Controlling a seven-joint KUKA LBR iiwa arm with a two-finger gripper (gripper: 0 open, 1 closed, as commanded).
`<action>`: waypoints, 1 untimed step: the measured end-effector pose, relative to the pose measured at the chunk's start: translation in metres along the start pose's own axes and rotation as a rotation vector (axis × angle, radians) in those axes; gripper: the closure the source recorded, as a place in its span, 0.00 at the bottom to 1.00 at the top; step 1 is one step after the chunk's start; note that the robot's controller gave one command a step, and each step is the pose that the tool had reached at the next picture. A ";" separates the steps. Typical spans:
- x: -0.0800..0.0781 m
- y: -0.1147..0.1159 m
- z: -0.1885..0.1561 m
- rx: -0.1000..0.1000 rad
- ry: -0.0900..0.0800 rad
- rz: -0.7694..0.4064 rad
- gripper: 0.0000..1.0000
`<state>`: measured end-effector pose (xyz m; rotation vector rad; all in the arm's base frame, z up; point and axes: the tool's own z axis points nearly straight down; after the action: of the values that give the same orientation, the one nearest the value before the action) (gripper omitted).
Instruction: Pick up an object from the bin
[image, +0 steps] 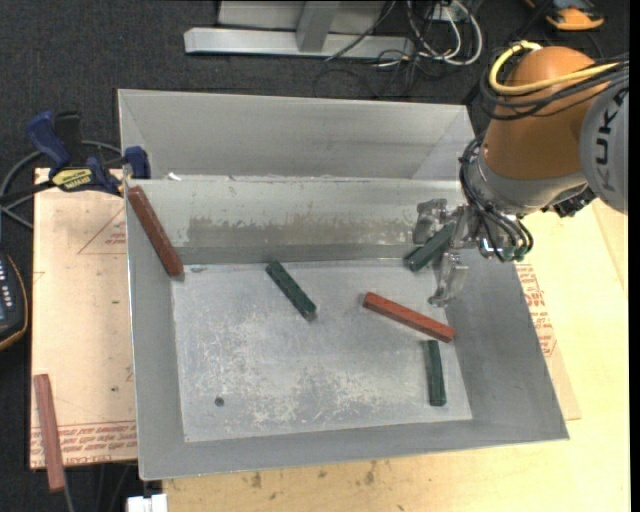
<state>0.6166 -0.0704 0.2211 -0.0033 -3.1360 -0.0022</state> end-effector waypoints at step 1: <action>0.036 -0.031 0.106 0.000 0.002 -0.128 0.00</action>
Offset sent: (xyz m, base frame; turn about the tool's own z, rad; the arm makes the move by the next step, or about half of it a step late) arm -0.0346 -0.0299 -0.1008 -0.1318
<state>0.5797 -0.1011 0.1154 0.1977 -3.1282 -0.0028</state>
